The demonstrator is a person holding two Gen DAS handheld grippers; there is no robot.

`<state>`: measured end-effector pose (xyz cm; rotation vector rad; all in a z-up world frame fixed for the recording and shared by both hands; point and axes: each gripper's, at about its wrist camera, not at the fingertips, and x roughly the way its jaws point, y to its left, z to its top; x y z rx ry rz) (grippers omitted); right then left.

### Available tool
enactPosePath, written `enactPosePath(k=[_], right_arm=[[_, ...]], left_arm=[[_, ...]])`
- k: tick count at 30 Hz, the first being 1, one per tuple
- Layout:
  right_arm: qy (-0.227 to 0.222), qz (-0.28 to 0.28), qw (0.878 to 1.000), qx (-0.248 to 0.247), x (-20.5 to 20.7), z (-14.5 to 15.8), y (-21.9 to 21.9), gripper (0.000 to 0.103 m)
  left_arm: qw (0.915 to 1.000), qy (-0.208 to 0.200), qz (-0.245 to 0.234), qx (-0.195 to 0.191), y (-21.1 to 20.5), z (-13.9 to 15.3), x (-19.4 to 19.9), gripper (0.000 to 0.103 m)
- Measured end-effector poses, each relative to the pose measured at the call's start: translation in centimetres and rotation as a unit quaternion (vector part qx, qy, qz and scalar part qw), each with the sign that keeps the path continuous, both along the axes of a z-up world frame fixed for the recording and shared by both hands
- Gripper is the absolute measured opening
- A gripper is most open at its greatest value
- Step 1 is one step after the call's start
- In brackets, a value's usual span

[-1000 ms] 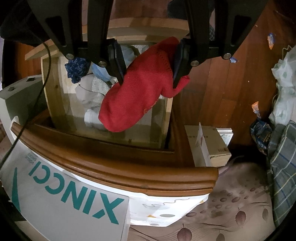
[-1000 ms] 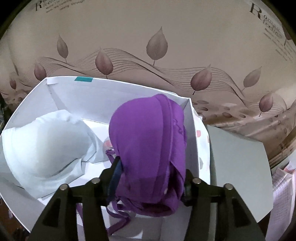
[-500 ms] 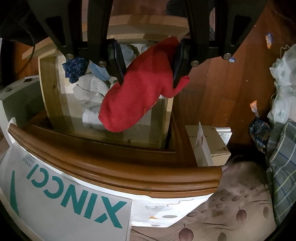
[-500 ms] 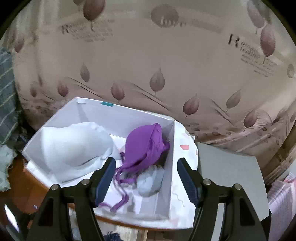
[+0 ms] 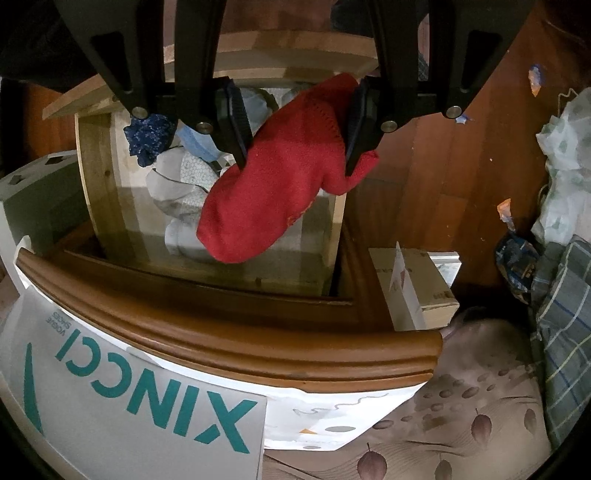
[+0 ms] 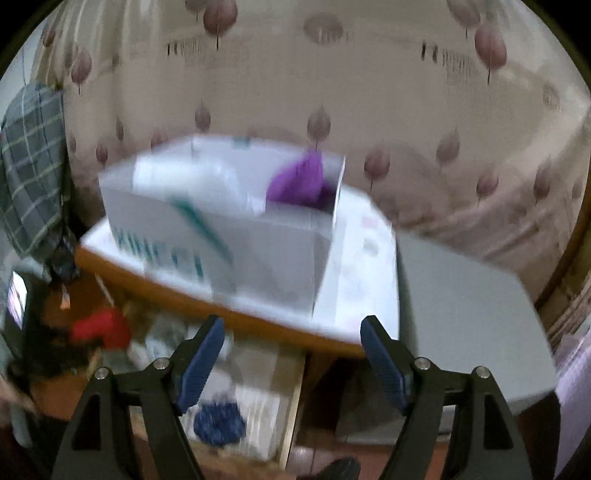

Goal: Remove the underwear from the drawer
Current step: 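Return the right tool to the drawer while the left tool lifts the red underwear, then carry the red underwear to the white box and open the left tool inside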

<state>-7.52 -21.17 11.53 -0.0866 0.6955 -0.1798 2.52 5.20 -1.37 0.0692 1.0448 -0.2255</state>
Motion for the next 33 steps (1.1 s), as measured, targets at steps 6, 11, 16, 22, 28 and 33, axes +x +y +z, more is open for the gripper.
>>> enactPosePath(k=[6,11,16,22,28,33], right_arm=[[0.055,-0.006,0.998,0.035,0.1,-7.9,-1.1,0.078],[0.067,0.009,0.996,0.055,1.0,-11.5,-1.0,0.078],[0.082,0.006,0.994,0.074,1.6,-13.9,-1.8,0.078],[0.104,-0.013,0.989,0.107,1.9,-15.3,-2.9,0.078],[0.118,-0.021,0.986,0.120,1.6,-15.9,-3.5,0.078],[0.122,-0.018,0.982,0.143,1.7,-15.8,-3.7,0.078]], left_arm=[[0.9994,-0.033,-0.002,-0.009,0.1,2.3,-1.2,0.042],[0.9982,-0.059,0.005,0.005,-0.2,4.3,-1.8,0.042],[0.9973,-0.072,0.012,0.011,-0.5,5.9,-3.0,0.042],[0.9970,-0.073,0.011,0.024,-0.8,8.0,-4.0,0.042],[0.9936,-0.109,0.015,0.026,0.3,14.1,-4.3,0.042],[0.9880,-0.154,0.009,0.014,0.8,20.9,-4.0,0.042]])
